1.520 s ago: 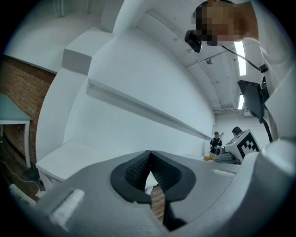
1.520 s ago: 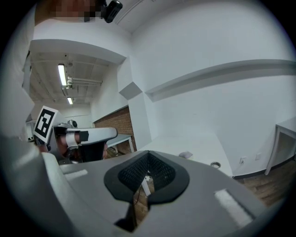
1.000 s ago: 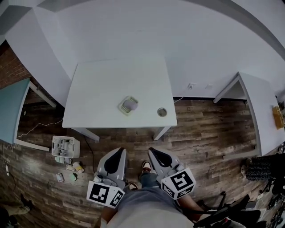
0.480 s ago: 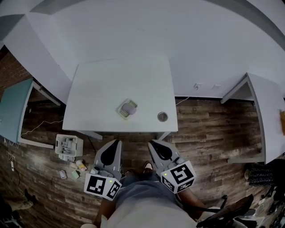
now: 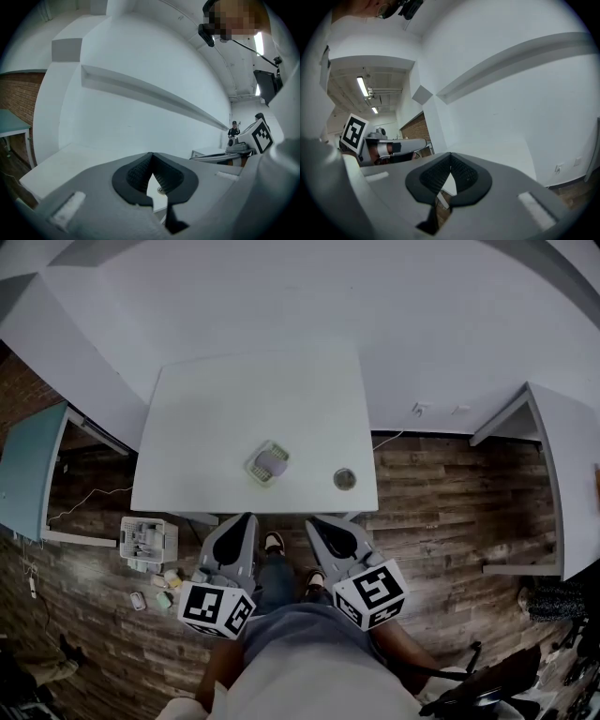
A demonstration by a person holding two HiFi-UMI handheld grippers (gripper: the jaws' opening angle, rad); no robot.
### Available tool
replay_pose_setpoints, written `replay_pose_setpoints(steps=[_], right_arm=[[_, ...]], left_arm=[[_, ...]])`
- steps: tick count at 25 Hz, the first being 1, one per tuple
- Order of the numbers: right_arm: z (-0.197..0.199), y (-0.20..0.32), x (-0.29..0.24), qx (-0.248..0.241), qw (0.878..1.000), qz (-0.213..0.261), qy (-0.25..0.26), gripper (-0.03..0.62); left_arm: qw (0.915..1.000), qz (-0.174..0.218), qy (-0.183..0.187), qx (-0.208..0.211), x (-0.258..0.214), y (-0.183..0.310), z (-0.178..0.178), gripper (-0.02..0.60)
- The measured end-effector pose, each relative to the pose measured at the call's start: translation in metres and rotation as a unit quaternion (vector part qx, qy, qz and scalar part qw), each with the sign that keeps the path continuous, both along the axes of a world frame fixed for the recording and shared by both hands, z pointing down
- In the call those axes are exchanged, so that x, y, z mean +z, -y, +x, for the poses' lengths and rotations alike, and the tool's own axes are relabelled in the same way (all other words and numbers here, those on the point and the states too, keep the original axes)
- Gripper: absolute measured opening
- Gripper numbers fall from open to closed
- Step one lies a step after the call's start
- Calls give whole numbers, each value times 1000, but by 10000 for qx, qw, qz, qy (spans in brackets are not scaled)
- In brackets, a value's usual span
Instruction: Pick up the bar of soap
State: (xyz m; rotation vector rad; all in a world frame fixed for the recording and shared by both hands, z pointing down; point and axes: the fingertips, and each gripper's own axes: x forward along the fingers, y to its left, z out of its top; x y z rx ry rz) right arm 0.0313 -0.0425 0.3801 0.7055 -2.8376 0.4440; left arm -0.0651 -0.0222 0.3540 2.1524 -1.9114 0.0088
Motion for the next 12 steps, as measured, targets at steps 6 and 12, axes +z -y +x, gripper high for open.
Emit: replay_pose_setpoints(steps=[6, 12], right_arm=[[-19, 16, 13, 85, 9998, -111, -132, 3], [-43, 39, 35, 234, 9985, -352, -355, 3]], left_arm=[[9996, -228, -7, 150, 30, 30, -24, -2], [9980, -546, -16, 332, 62, 61, -53, -2]])
